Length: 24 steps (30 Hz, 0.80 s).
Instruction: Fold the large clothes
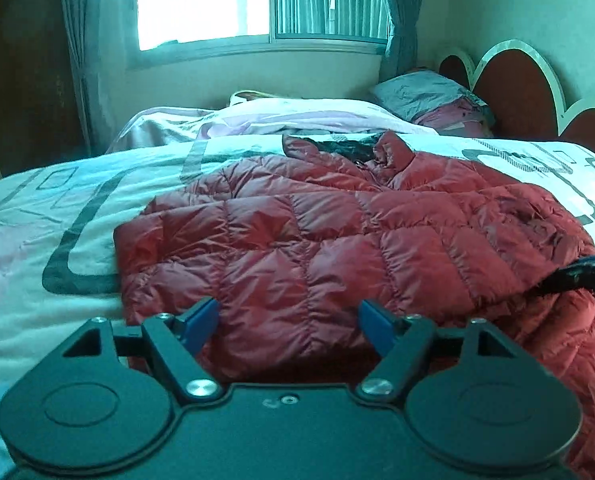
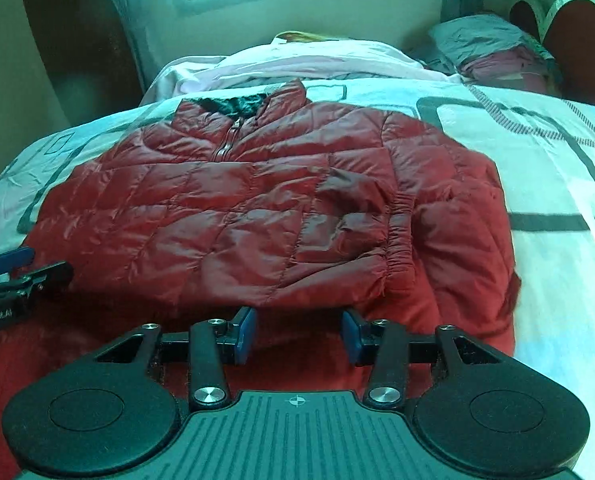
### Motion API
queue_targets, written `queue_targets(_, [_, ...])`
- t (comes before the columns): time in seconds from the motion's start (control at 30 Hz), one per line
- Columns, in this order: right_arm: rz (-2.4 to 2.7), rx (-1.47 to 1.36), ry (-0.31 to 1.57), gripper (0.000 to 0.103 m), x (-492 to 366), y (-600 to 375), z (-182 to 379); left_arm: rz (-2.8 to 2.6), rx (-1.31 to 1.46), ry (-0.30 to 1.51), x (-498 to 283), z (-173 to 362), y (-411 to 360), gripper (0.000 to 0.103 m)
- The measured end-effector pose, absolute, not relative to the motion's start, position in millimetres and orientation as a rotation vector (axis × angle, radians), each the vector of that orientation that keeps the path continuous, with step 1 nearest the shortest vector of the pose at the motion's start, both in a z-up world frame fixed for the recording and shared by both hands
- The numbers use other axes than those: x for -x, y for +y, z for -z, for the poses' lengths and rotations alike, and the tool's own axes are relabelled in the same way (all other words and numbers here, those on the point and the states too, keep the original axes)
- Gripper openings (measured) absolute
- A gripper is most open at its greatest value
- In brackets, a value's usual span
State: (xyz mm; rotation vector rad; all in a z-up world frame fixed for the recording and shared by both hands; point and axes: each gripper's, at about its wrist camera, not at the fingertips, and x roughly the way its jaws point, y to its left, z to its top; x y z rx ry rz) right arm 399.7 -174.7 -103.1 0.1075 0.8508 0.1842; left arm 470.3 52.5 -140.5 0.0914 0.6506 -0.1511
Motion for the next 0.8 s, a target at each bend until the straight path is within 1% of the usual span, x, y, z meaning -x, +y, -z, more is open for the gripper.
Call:
queue_targets(0.07, [-0.169, -0.114, 0.849, 0.045, -398.0, -179.2, 101.5, 0.154, -0.089, 0.650, -467.7, 137.2, 54.3, 0.076])
queue_targets(0.17, [-0.180, -0.084, 0.833, 0.045, -380.7, -182.4, 86.0, 0.171, -0.089, 0.598, -454.7, 124.0, 57.1, 0.076])
queue_targets(0.3, [-0.150, -0.049, 0.729, 0.045, -374.8, -178.2, 65.5, 0.189, -0.111, 0.632, -461.4, 126.6, 51.1, 0.076])
queue_targets(0.4, [-0.108, -0.042, 0.739, 0.045, -398.6, -175.4, 78.9, 0.183, -0.117, 0.690, -470.7, 141.6, 48.4, 0.076])
queue_targets(0.5, [-0.112, -0.038, 0.861, 0.045, -416.5, -177.1, 109.4, 0.186, -0.121, 0.715, -472.3, 153.3, 49.2, 0.078])
queue_targets(0.53, [-0.115, -0.021, 0.863, 0.045, -416.2, -176.8, 115.9, 0.186, -0.123, 0.718, -471.7, 155.4, 49.9, 0.079])
queue_targets(0.8, [-0.086, 0.042, 0.848, 0.045, -413.9, -167.7, 117.9, 0.183, -0.106, 0.723, -468.4, 160.8, 57.9, 0.085])
